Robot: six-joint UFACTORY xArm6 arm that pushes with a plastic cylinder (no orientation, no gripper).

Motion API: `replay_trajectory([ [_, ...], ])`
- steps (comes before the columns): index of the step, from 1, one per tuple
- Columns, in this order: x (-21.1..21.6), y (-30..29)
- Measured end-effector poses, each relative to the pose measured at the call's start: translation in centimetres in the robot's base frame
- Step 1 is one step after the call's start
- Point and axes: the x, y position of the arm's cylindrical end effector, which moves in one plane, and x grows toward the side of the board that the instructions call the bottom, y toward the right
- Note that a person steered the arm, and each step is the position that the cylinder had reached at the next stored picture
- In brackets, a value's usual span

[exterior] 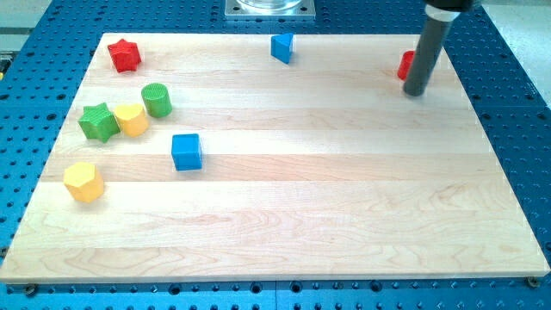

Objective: Put the red circle to the right of the blue triangle

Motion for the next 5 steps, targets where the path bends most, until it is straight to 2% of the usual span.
replay_trajectory([
  [1,-5.9,5.1],
  [2,-8.0,5.9],
  [3,-4.3,6.7],
  [4,-4.1,4.6],
  [5,-1.3,1.6],
])
